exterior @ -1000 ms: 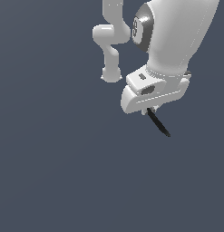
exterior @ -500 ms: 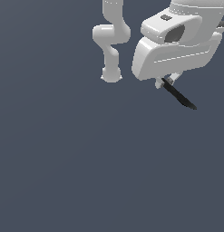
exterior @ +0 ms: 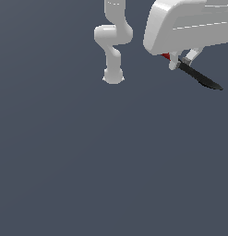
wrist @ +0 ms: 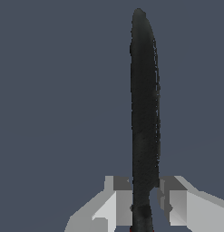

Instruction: Pick up the object and move it to a goal position.

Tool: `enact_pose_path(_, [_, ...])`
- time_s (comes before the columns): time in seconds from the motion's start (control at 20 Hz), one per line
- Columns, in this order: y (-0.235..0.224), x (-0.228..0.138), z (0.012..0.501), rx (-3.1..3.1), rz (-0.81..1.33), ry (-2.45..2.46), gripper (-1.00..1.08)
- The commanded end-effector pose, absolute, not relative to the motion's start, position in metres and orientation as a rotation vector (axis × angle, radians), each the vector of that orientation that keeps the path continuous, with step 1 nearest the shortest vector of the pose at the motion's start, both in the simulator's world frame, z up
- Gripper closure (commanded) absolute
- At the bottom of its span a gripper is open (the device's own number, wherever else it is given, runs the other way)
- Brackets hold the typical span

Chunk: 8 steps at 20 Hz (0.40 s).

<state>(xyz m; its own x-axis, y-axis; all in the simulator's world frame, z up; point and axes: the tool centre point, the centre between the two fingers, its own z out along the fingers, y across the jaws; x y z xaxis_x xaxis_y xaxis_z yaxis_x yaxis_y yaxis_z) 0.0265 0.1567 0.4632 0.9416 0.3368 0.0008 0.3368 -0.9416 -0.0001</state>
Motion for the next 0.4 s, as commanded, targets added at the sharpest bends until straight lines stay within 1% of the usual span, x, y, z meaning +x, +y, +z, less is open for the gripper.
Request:
enact_pose_path(0.0, [0.1580,0.0263,0.4702,-3.095,0.000,-0.537,1.08])
enact_pose_path(0.35, [0.1594,0.0265,0.4767,-3.095,0.000,-0.537,1.08])
